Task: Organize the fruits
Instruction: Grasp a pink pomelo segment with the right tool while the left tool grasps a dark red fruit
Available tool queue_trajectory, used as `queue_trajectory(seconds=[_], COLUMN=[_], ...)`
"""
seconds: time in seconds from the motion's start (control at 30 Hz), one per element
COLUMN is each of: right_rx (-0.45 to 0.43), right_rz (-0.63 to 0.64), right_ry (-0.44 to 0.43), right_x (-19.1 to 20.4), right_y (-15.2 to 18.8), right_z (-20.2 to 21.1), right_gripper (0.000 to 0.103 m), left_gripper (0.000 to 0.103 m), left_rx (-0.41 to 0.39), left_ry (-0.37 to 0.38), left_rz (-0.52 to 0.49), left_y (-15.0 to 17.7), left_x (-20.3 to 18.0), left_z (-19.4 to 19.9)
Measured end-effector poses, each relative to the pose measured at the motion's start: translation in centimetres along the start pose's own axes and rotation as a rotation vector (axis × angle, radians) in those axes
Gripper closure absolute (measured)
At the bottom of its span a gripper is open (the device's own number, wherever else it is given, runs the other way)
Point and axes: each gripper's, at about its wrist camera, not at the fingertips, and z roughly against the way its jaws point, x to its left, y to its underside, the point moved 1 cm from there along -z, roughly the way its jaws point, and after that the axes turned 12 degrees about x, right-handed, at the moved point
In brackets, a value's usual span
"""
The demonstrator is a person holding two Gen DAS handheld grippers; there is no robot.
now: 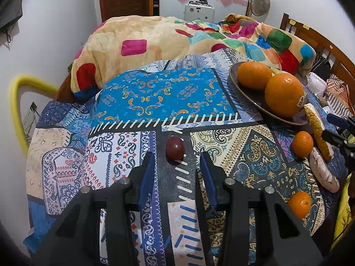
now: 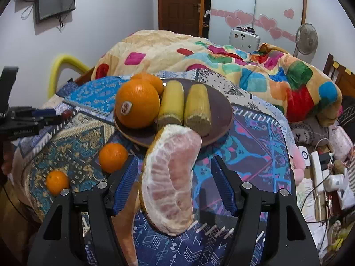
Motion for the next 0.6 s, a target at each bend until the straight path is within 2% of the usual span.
queue_trajectory(seconds=[0.3,0.43,0.6], right_rx=[0.029,0.044,0.027], right_rz=[-0.010,0.013,0.046], right_ry=[-0.027,-0.064,-0.036], right_x=[0.0,0.1,0.6], right_y=[0.1,0.1,0.5], right_z=[-1.2,-1.6,-1.4], right_gripper=[0.040,0.054,0.055], left_gripper=[0.076,0.082,0.086], left_rx=[0.027,0.021,0.013], left_ry=[0.000,-0.007,-0.042], left_rz=[0.012,0.024,0.017], left_y=[-1.0,-1.0,-1.0], left_x=[0.1,0.3,0.0], left_z=[-1.7,-1.7,-1.7])
